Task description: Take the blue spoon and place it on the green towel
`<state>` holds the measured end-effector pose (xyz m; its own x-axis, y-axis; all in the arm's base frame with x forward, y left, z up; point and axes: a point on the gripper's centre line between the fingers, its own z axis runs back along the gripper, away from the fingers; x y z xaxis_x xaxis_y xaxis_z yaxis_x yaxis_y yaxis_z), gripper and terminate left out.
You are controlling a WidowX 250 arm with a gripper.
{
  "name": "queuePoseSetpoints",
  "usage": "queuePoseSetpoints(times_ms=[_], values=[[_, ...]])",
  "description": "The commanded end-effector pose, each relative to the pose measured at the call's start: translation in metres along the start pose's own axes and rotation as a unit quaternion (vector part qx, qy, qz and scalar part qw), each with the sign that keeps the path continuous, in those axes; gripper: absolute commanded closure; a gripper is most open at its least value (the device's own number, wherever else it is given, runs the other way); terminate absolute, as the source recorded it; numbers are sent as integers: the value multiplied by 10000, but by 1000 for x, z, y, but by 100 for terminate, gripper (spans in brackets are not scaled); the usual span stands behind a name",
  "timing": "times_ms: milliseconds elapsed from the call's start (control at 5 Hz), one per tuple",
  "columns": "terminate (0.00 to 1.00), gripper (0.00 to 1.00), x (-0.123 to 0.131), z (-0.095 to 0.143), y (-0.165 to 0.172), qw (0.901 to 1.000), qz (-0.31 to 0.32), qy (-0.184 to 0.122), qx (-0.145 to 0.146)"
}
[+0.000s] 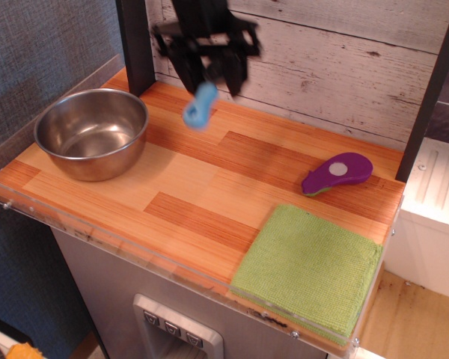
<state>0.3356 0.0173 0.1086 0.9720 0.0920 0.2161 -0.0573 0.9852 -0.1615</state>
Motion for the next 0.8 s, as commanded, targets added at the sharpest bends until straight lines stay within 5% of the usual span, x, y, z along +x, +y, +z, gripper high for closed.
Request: queuePoseSetpoints(times_ms=[0,600], values=[[0,100,-48,-3,-50,9994,-215,-186,180],[0,100,-70,-28,-98,9999,-52,-52,113]])
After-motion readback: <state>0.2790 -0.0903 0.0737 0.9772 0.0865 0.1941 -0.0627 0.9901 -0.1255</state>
